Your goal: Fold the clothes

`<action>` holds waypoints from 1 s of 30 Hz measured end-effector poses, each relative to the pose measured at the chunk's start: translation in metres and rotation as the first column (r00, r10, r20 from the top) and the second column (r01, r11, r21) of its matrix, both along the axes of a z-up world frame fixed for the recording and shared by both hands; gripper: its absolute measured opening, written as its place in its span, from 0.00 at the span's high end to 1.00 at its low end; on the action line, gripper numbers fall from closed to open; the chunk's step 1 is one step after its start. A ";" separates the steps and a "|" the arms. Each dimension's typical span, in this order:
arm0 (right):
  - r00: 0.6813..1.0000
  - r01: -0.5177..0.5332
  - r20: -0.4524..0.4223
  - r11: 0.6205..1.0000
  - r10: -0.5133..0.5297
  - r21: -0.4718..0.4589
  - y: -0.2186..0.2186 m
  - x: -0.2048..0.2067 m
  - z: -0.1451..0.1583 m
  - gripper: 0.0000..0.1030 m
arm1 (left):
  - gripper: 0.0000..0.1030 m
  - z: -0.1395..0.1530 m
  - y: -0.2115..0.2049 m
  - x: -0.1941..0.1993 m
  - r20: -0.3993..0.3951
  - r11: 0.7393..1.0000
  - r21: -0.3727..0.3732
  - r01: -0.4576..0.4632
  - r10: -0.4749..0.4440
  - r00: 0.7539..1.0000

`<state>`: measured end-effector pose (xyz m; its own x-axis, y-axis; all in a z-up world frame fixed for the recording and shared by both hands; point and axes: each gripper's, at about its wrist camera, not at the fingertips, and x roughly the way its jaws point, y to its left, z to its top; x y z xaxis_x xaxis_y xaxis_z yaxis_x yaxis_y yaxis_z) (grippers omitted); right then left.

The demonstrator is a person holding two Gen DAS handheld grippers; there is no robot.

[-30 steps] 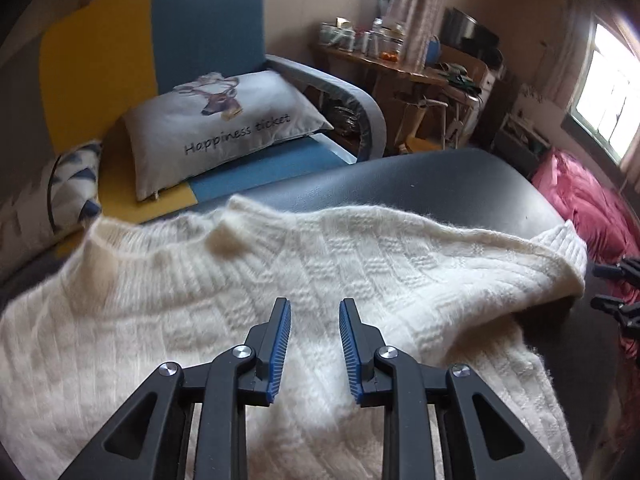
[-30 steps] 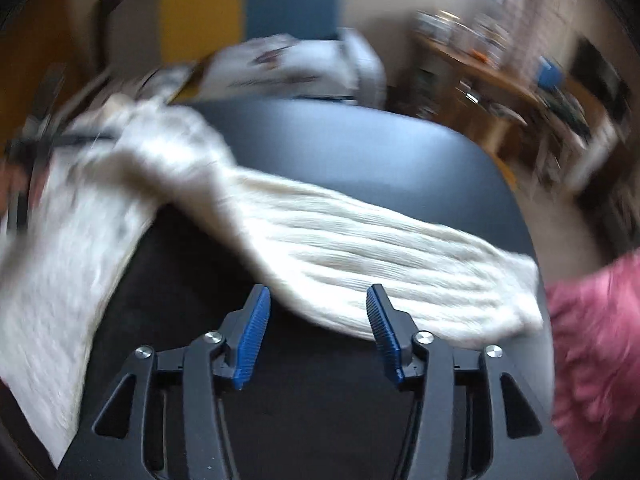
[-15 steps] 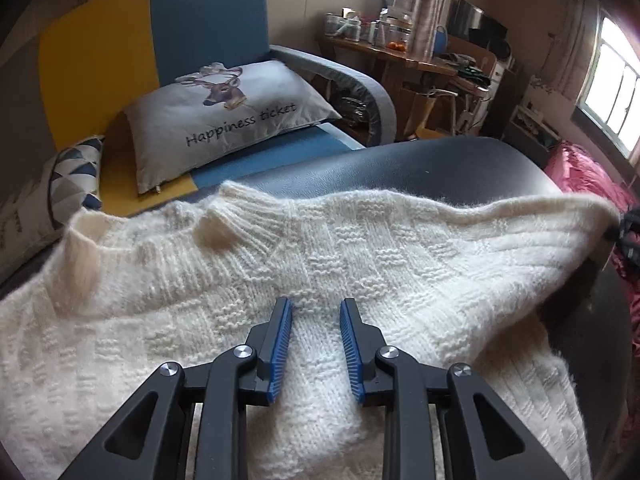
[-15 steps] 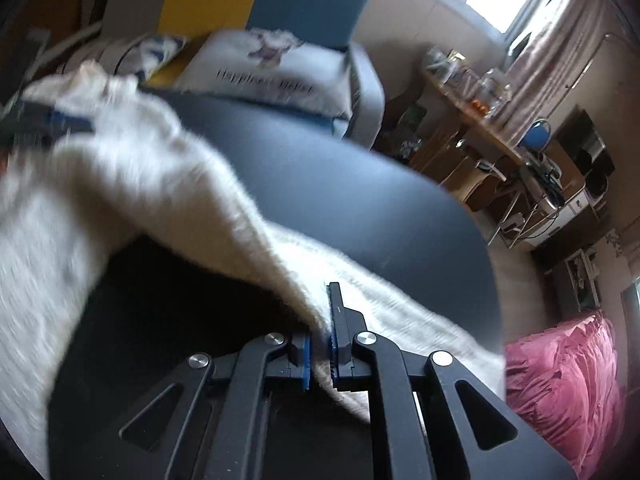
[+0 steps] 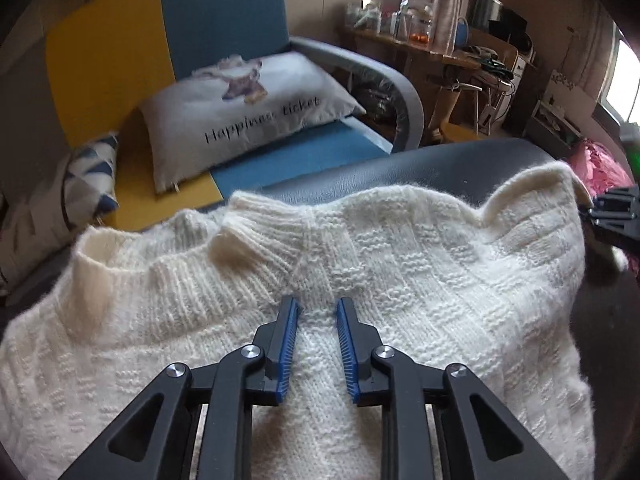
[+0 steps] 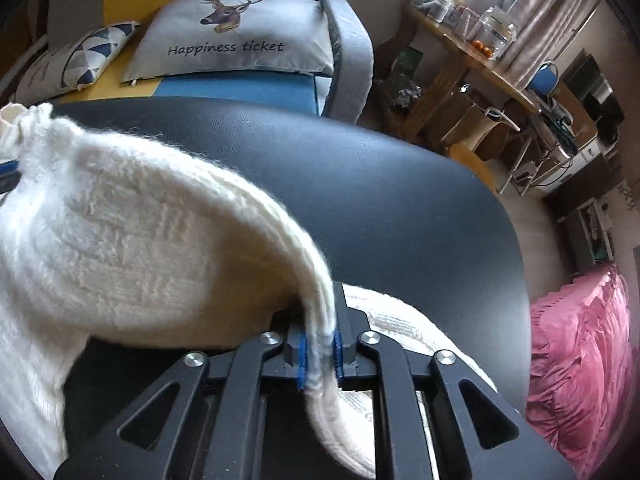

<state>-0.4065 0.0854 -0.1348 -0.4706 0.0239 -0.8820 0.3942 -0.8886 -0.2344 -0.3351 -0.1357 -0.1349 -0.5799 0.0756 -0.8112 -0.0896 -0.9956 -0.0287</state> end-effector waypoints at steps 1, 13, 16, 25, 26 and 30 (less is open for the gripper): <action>1.000 0.004 0.003 1.000 -0.004 -0.017 0.002 0.000 0.002 0.87 | 0.79 0.008 -0.002 0.009 -0.034 1.000 0.013 0.001 -0.001 0.999; 0.974 -0.118 -0.209 0.986 0.091 -0.117 0.030 0.094 0.067 0.47 | 0.79 0.016 -0.079 0.159 -0.024 0.991 0.117 -0.063 0.066 0.998; 0.959 -0.227 -0.206 0.963 0.195 -0.147 0.000 0.126 0.064 0.47 | 0.79 -0.008 -0.090 0.176 0.003 0.990 0.062 -0.130 0.130 0.991; 0.952 -0.305 -0.100 0.904 0.288 -0.299 -0.101 0.118 0.036 0.47 | 0.79 0.004 -0.072 0.185 -0.021 0.994 0.023 -0.108 0.109 0.994; 0.950 -0.312 -0.083 0.903 0.301 -0.296 -0.114 0.117 0.032 0.47 | 0.79 0.011 -0.072 0.183 -0.046 0.993 0.075 -0.093 0.096 0.994; 0.947 -0.310 -0.002 0.913 0.321 -0.264 -0.148 0.118 0.010 0.47 | 0.79 0.035 -0.044 0.160 -0.121 0.990 0.113 0.083 -0.069 0.990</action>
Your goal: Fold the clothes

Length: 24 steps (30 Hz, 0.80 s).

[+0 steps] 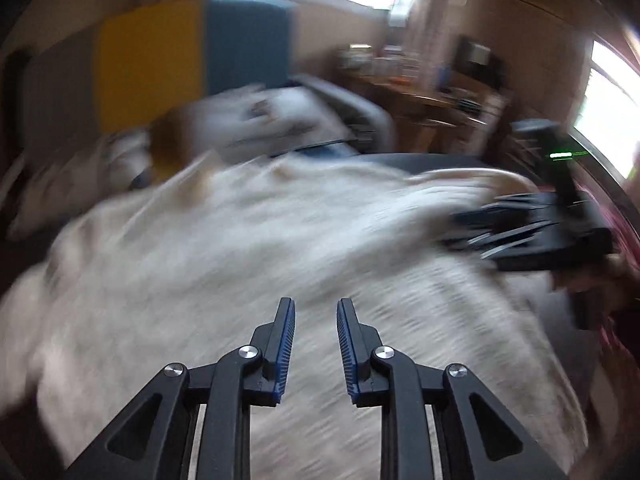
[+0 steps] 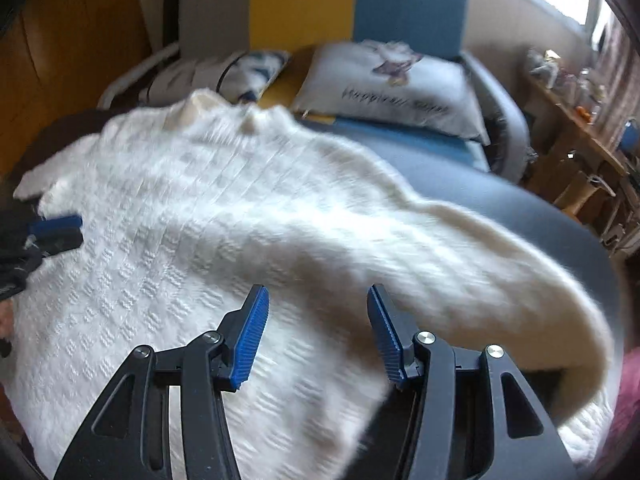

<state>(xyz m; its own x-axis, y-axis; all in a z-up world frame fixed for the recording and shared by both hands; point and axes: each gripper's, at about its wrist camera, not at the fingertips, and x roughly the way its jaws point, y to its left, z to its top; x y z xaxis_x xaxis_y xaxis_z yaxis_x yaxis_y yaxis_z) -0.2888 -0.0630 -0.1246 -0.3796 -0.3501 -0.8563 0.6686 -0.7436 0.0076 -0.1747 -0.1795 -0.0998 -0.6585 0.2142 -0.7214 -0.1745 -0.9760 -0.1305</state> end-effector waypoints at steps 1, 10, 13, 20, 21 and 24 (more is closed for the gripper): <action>1.000 0.002 0.018 1.000 -0.002 0.012 -0.004 0.001 -0.005 0.47 | 0.79 0.003 0.012 -0.012 -0.016 0.998 -0.035 0.048 -0.048 0.999; 0.994 0.049 0.102 0.995 -0.040 -0.092 0.025 0.017 -0.024 0.47 | 0.79 -0.052 0.068 -0.144 0.234 0.954 -0.167 0.251 -0.208 0.950; 0.996 0.038 0.087 0.995 -0.030 -0.093 0.028 0.023 -0.027 0.47 | 0.79 -0.052 0.063 -0.154 0.224 0.970 -0.112 0.218 -0.189 0.956; 0.998 0.028 0.060 0.996 -0.023 -0.082 0.027 0.032 -0.029 0.47 | 0.79 -0.049 0.061 -0.150 0.190 0.983 -0.093 0.157 -0.138 0.972; 0.998 0.033 0.063 0.995 -0.027 -0.093 0.030 0.032 -0.027 0.47 | 0.79 -0.044 0.061 -0.143 0.181 0.987 -0.051 0.151 -0.139 0.974; 0.995 0.065 0.081 0.986 -0.054 -0.150 0.047 0.034 -0.015 0.46 | 0.79 -0.033 0.064 -0.113 0.137 0.983 0.051 0.176 -0.181 0.974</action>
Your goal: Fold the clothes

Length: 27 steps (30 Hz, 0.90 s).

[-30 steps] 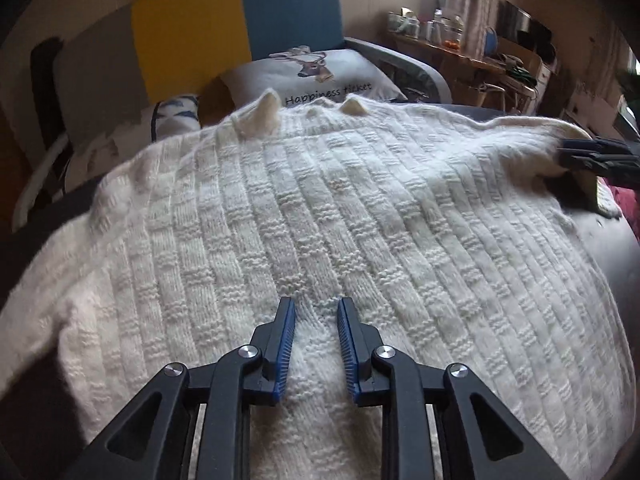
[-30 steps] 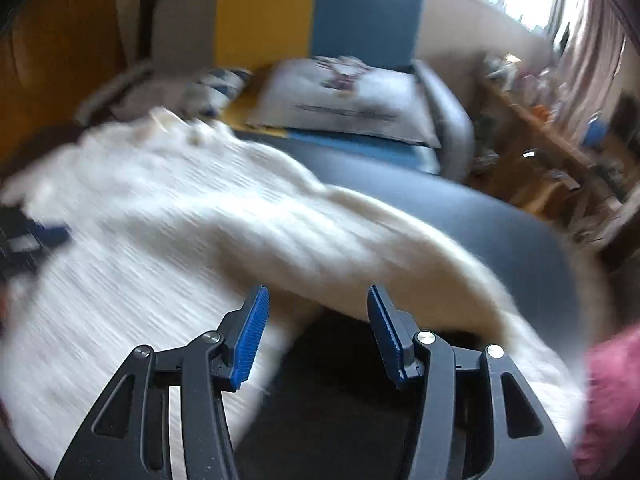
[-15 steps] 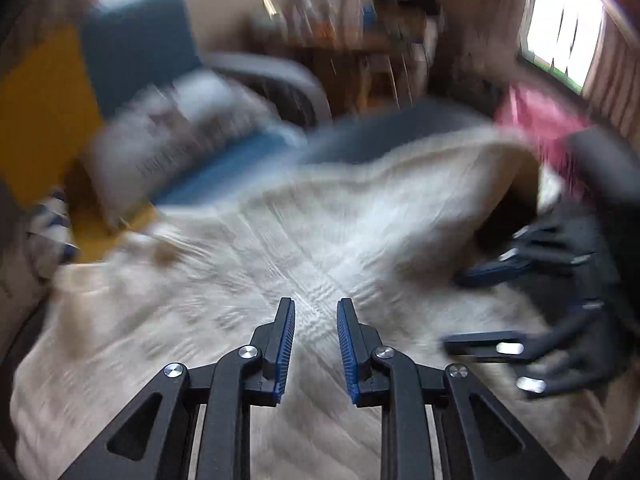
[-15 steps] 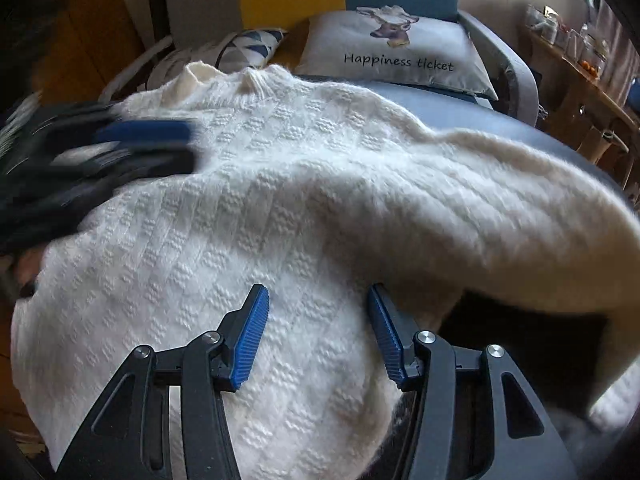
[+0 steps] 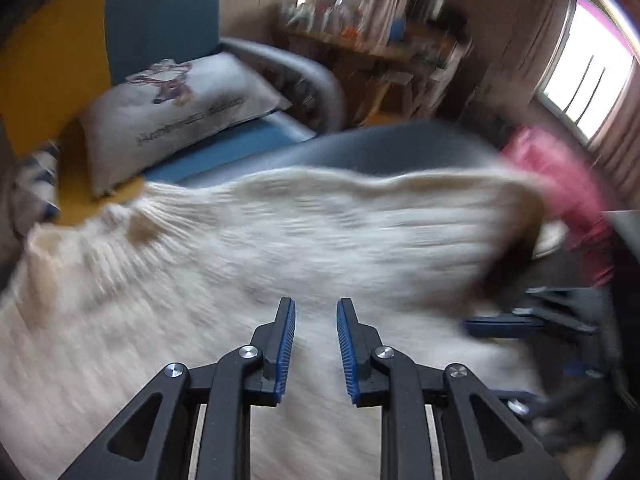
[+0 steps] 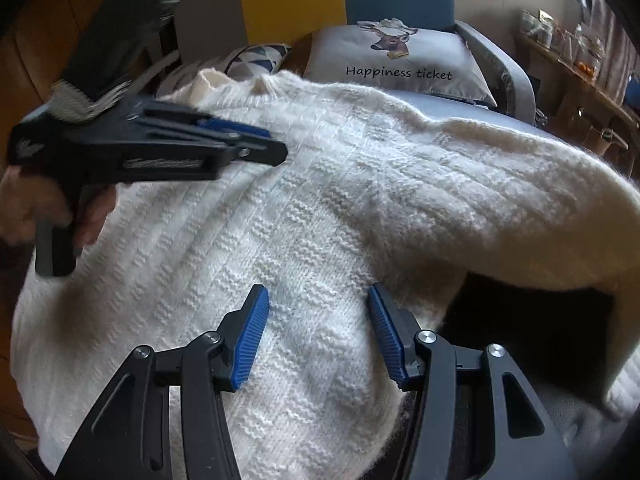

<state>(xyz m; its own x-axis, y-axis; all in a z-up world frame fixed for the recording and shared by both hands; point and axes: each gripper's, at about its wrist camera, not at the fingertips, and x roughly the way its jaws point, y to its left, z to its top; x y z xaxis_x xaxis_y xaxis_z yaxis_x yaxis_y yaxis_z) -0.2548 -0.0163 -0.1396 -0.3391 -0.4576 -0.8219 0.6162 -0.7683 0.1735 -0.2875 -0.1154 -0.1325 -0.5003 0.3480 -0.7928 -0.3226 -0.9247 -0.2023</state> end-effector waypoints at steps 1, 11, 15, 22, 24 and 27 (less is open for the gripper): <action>1.000 0.017 -0.006 0.999 -0.017 -0.033 0.010 0.003 0.008 0.46 | 0.79 0.003 0.001 0.012 -0.012 0.999 0.032 0.015 -0.014 1.000; 0.911 0.349 -0.319 0.900 -0.260 0.262 0.202 0.040 0.024 0.45 | 0.79 0.000 0.045 0.073 -0.115 0.999 0.000 0.046 -0.045 0.992; 0.905 0.366 -0.349 0.862 -0.243 0.351 0.223 0.014 0.004 0.45 | 0.79 0.016 0.074 0.044 -0.165 0.999 0.007 0.047 -0.045 0.985; 0.927 0.271 -0.349 0.887 -0.136 0.375 0.225 -0.027 -0.006 0.34 | 0.79 -0.022 0.095 -0.032 -0.003 0.999 -0.029 0.025 -0.025 1.000; 0.936 0.242 -0.333 0.897 -0.115 0.370 0.226 -0.036 -0.007 0.34 | 0.79 -0.024 0.092 -0.034 -0.008 1.000 0.007 0.013 -0.013 1.000; 0.954 0.222 -0.274 0.902 -0.122 0.371 0.228 -0.047 -0.005 0.71 | 0.79 -0.026 0.089 -0.037 0.007 0.999 0.030 0.011 -0.012 1.000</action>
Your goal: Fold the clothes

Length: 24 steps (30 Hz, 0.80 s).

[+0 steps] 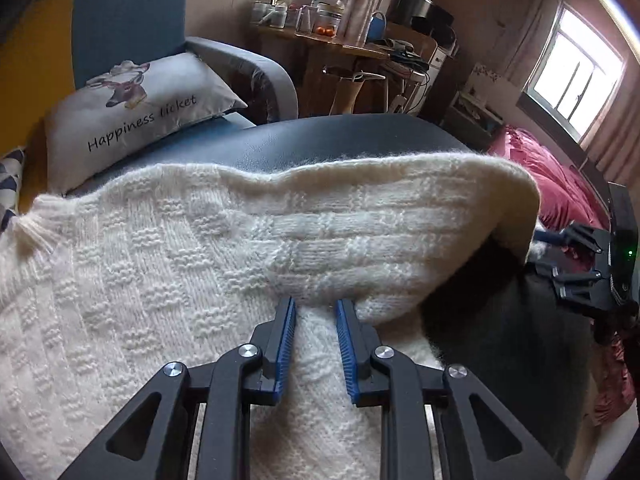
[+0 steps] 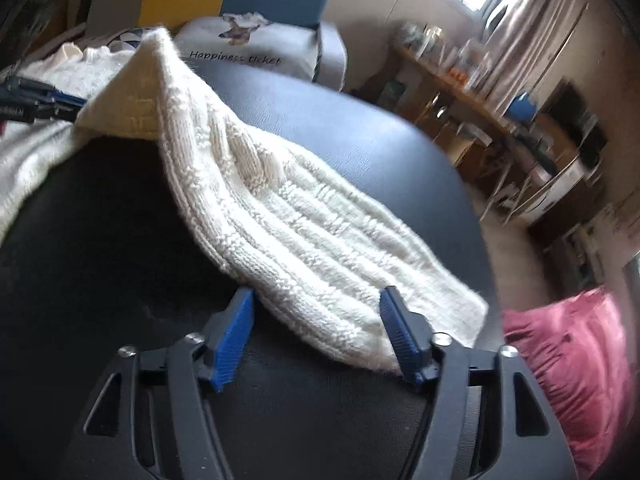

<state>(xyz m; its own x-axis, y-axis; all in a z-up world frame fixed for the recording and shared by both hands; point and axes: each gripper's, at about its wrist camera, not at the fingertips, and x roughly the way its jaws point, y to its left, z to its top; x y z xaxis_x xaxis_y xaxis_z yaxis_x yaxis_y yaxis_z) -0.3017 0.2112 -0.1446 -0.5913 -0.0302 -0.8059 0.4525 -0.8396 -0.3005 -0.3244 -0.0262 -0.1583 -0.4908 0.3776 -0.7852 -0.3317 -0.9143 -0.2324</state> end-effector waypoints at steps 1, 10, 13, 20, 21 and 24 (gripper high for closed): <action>1.000 0.003 0.004 1.000 -0.003 0.026 -0.002 -0.001 0.000 0.91 | 0.79 0.001 0.000 0.002 -0.007 1.000 -0.013 0.009 -0.009 1.000; 0.999 0.034 0.001 0.999 -0.034 0.041 -0.002 -0.010 0.030 0.91 | 0.79 0.000 0.001 0.002 -0.022 1.000 -0.025 0.014 -0.015 1.000; 0.999 0.041 -0.005 0.999 -0.041 0.028 -0.003 -0.004 0.051 0.91 | 0.79 0.001 -0.002 0.004 -0.016 1.000 -0.011 0.015 -0.015 1.000; 1.000 0.029 0.007 0.999 -0.029 0.038 -0.011 -0.003 0.117 0.91 | 0.79 0.001 -0.005 0.003 -0.011 0.999 -0.005 0.039 -0.039 0.999; 0.999 0.033 0.024 0.999 -0.033 0.038 -0.010 -0.009 0.125 0.91 | 0.79 0.001 -0.006 0.002 -0.007 0.999 0.000 0.043 -0.043 0.999; 0.993 0.058 0.100 0.996 -0.064 0.061 -0.008 -0.047 0.132 0.91 | 0.79 0.001 -0.007 0.000 0.002 0.998 0.004 0.056 -0.056 0.998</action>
<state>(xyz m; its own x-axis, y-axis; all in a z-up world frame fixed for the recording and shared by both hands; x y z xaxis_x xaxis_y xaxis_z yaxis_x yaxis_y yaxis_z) -0.3489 0.2029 -0.0123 -0.5058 0.0522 -0.8611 0.4315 -0.8490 -0.3049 -0.3243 -0.0329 -0.1571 -0.4669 0.4076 -0.7847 -0.3816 -0.8934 -0.2371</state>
